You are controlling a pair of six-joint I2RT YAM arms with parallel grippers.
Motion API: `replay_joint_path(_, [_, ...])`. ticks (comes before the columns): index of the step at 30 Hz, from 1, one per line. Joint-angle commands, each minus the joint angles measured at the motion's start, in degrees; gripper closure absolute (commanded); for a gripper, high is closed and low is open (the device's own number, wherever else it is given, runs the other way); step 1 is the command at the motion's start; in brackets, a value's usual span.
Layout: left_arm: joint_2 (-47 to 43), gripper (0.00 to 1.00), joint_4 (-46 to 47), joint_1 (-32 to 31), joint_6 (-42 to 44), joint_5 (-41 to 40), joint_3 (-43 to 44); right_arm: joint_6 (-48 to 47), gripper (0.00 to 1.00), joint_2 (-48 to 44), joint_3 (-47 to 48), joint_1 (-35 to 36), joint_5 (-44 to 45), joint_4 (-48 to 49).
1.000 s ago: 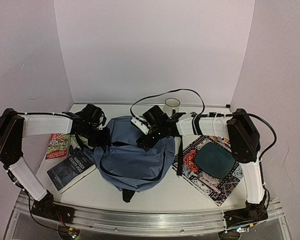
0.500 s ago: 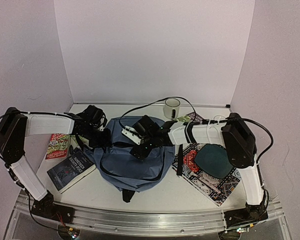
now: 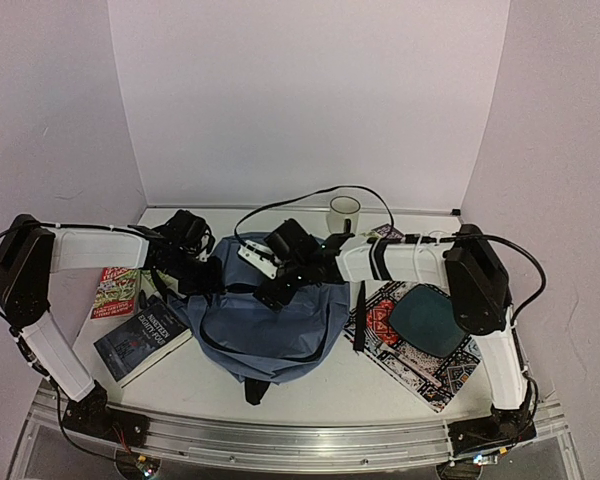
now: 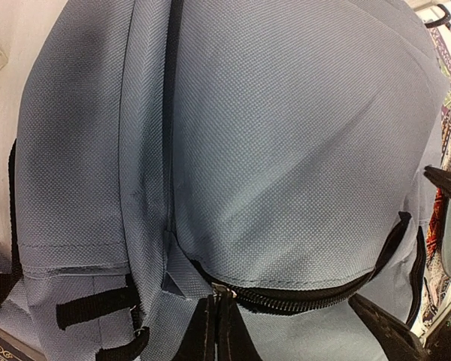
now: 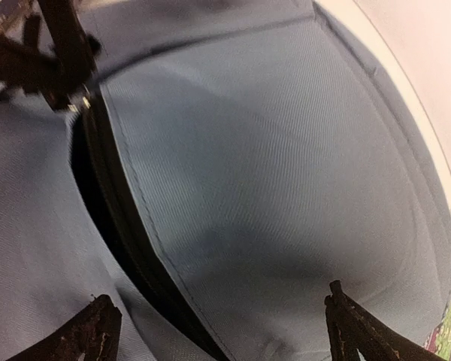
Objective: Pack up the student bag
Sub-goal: Pick up the lower front pocket of the student bag.
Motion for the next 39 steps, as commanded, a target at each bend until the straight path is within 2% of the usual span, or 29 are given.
replay_joint_path(1, [0.36,1.0,1.46,-0.16,-0.34,0.86,0.39,0.24,0.06,-0.89,5.68,0.15,-0.06,-0.25])
replay_joint_path(7, [0.43,1.0,1.44,-0.17,-0.4,1.34,0.6,-0.97,0.07,3.78,9.4,0.19,3.47,0.76])
replay_joint_path(21, [0.86,1.0,1.64,-0.16,-0.73,2.02,0.87,-4.39,0.06,5.01,7.98,0.45,-0.37,1.02])
replay_joint_path(28, [0.78,1.0,1.73,-0.13,-0.85,2.36,0.91,-8.12,0.06,7.05,8.46,0.56,5.32,1.13])
replay_joint_path(39, [0.93,1.0,1.85,-0.16,-1.42,1.92,0.8,-9.96,0.02,4.94,5.37,1.76,0.43,1.01])
